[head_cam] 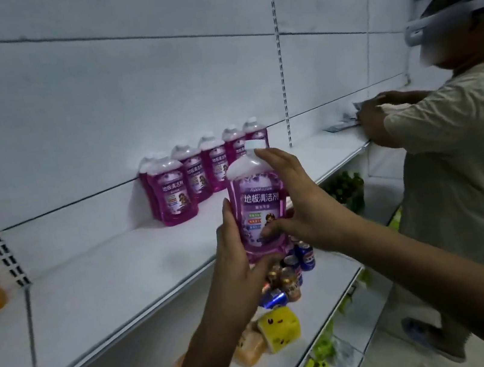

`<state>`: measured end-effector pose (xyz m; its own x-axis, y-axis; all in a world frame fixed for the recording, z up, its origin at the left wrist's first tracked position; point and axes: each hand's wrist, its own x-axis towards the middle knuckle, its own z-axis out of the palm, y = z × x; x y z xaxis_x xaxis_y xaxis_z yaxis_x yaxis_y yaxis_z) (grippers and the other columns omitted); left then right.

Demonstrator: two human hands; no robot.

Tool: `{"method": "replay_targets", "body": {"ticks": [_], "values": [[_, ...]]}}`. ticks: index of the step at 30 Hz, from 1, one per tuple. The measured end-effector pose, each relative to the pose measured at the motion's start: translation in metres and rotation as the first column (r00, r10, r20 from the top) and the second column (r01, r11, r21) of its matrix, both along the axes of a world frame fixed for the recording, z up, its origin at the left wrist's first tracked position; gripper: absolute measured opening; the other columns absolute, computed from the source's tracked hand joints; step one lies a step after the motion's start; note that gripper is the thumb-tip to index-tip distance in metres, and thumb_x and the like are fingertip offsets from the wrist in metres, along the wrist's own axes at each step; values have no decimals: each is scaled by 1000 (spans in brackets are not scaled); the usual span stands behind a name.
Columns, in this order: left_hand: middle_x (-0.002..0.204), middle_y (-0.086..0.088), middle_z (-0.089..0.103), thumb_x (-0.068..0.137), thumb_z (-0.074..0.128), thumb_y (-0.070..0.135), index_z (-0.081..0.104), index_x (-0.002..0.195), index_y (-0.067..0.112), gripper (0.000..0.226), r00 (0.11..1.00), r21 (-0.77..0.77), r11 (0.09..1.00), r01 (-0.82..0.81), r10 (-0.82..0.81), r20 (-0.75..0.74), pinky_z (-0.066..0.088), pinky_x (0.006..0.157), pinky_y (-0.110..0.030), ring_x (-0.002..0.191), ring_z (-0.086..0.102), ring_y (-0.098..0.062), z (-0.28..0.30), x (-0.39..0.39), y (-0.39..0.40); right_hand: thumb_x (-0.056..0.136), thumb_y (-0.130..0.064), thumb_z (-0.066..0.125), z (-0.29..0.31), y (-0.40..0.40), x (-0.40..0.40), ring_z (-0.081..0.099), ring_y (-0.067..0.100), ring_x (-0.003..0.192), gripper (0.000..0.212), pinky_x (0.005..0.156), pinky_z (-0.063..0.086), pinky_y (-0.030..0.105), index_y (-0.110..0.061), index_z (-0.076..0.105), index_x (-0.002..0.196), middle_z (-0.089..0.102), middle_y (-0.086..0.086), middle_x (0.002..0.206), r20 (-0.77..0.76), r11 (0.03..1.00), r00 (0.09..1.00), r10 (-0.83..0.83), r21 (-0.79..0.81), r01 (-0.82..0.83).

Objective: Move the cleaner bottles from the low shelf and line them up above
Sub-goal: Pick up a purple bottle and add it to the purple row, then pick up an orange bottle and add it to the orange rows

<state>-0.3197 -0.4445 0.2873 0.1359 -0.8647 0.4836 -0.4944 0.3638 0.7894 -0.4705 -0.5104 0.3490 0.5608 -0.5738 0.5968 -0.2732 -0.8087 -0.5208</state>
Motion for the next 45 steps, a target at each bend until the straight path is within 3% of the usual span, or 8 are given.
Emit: {"method": "replay_targets", "body": {"ticks": [4,10,15,28,34,38,41,45], "values": [[149,6,33,80,75,39,-4,150,40,106,988,76,989,-126,118,97,46,105,-38,132,42,-11,-2,20,-67,78,-14,79,-6,-78,29,21,-3,131,101,83,56,18,-42,13,149,8,-25,150,-64,999,997,40,-14,-41],[142,-6,44,91,63,28,0,153,18,89,831,94,896,-434,358,426,44,102,-32,125,46,-18,-5,45,-115,80,-12,77,-20,-156,65,20,-8,125,98,85,51,11,-41,12,148,7,-15,153,-138,977,986,89,-182,-114],[151,-2,30,101,44,31,0,153,18,70,694,149,788,-597,414,589,26,111,-26,136,28,-16,-7,50,-120,79,-7,77,-26,-217,113,32,15,135,101,98,48,32,-36,11,150,3,-12,156,-123,970,985,122,-195,-144],[121,-2,61,96,49,32,59,121,13,33,614,-100,692,-715,690,383,42,99,-35,115,50,-17,-4,42,-111,68,-26,86,-15,-292,157,20,41,143,116,108,34,61,-38,6,152,0,7,162,-276,922,951,139,-314,-226],[111,-5,65,98,48,12,64,111,7,22,575,-295,567,-769,815,67,46,94,-36,109,57,-17,-9,16,-56,69,-10,85,10,-209,122,24,33,141,94,114,21,36,-21,34,147,19,15,156,-72,888,930,361,-279,-367],[111,-4,63,97,48,13,63,112,7,22,546,-279,530,-801,838,25,48,92,-39,109,58,-18,-46,10,23,78,-27,74,0,-100,108,35,21,135,64,114,22,21,-14,48,136,40,11,144,-78,731,781,619,-306,-610],[111,0,62,96,47,21,61,114,11,25,485,-188,481,-856,874,30,48,91,-32,108,57,-14,-77,18,100,87,-28,69,-26,-18,109,42,16,132,46,109,38,36,-18,54,129,47,2,139,-89,583,616,783,-244,-775],[114,9,62,95,46,40,60,116,19,33,356,-33,355,-934,935,-11,49,88,-26,109,59,-9,-122,33,212,87,-32,65,-80,69,127,47,9,128,36,104,38,26,-26,60,122,52,-10,135,-129,461,472,872,-104,-881]]}}
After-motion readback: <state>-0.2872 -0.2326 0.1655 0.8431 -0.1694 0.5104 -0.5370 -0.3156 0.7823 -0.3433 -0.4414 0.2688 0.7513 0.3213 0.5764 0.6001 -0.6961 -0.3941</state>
